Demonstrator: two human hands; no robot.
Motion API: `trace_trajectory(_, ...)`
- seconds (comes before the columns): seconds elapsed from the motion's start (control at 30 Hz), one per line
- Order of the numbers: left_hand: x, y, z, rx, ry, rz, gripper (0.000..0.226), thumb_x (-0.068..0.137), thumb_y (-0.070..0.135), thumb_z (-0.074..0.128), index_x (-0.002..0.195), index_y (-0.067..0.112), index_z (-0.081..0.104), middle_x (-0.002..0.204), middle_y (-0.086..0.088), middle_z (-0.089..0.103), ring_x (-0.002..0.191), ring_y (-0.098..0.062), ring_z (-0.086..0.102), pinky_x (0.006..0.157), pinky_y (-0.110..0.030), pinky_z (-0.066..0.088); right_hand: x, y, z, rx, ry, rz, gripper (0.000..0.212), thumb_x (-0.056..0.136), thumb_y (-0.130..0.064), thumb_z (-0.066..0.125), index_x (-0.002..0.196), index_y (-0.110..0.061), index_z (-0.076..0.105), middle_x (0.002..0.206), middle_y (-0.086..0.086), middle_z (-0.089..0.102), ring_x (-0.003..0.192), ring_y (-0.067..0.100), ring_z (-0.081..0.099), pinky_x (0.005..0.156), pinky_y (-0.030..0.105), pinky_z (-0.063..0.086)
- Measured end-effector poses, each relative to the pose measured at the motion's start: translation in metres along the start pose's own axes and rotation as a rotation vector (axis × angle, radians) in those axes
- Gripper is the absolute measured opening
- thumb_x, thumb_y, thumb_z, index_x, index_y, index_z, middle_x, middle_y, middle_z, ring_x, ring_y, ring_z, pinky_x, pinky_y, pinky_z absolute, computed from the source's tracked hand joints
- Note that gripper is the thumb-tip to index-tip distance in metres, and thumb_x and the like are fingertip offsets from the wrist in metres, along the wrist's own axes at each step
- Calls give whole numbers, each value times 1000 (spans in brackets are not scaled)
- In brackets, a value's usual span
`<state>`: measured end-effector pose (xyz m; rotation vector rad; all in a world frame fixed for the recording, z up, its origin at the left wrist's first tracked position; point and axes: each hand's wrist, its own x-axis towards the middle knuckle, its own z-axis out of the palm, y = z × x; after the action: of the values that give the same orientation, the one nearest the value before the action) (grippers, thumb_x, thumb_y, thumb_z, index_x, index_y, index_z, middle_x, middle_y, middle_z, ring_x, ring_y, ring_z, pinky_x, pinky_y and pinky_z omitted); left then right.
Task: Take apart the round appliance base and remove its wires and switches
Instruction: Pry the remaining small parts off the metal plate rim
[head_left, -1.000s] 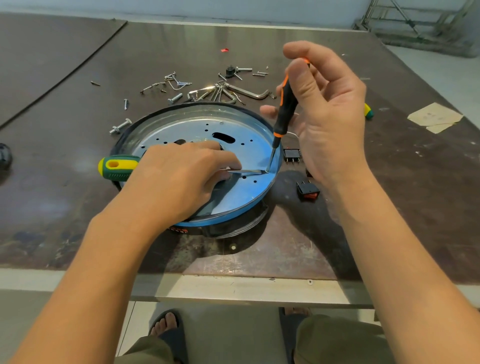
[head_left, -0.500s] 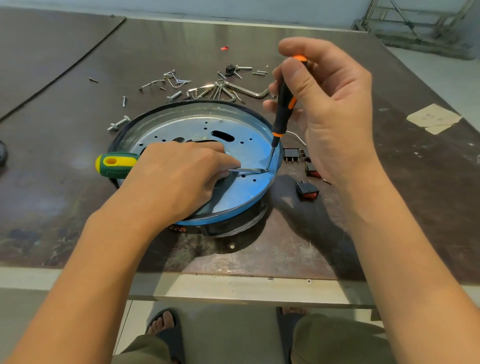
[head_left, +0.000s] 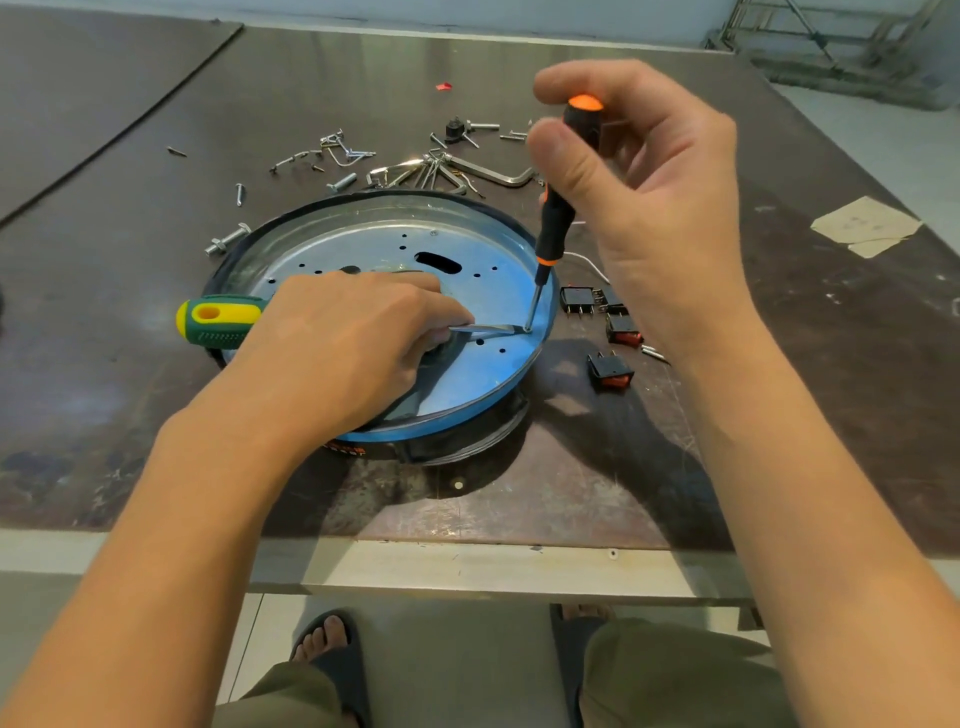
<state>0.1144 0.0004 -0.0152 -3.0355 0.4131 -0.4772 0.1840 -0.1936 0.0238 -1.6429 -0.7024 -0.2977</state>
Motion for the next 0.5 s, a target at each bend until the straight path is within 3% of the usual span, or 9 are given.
trace_trajectory(0.07, 0, 0, 0, 4, 6, -4, 22, 100, 31, 46, 111, 43, 61, 97, 14, 59, 79, -21, 60, 48, -25, 30, 0, 2, 0, -5, 8, -42, 31, 95, -7, 69, 124, 2, 64, 98, 5, 64, 93, 17, 62, 92, 51, 56)
trace_trajectory(0.17, 0, 0, 0, 14, -1, -2, 21, 100, 29, 45, 108, 40, 62, 97, 11, 58, 79, -22, 60, 48, -26, 31, 0, 3, 0, 87, 8, -21, 32, 99, 5, 57, 131, 7, 57, 113, 20, 68, 106, 34, 69, 96, 44, 58)
trace_trajectory(0.23, 0, 0, 0, 13, -4, -8, 20, 100, 28, 46, 107, 37, 62, 96, 11, 58, 77, -22, 59, 47, -26, 32, 0, 2, 0, 122, 22, 0, 28, 101, 4, 52, 128, 5, 58, 111, 19, 68, 105, 30, 69, 94, 39, 58)
trace_trajectory(0.33, 0, 0, 1, 16, -5, -10, 19, 100, 28, 45, 106, 36, 61, 96, 11, 57, 76, -23, 59, 46, -27, 33, 1, 1, 1, 59, 34, -23, 21, 99, -4, 62, 119, -1, 63, 94, -1, 64, 89, 10, 61, 87, 37, 57)
trace_trajectory(0.4, 0, 0, 1, 20, -2, -8, 19, 100, 28, 45, 106, 36, 61, 95, 10, 57, 76, -23, 60, 45, -27, 34, 2, 2, 0, 35, 21, -51, 22, 97, -4, 65, 119, -3, 62, 93, -2, 63, 89, 12, 61, 89, 41, 58)
trace_trajectory(0.5, 0, -1, 1, -2, 10, -5, 19, 99, 29, 46, 105, 38, 62, 94, 11, 57, 75, -22, 59, 46, -25, 31, 3, 5, -3, 71, 11, -20, 28, 101, 0, 52, 128, 1, 60, 104, 12, 66, 99, 27, 67, 91, 45, 59)
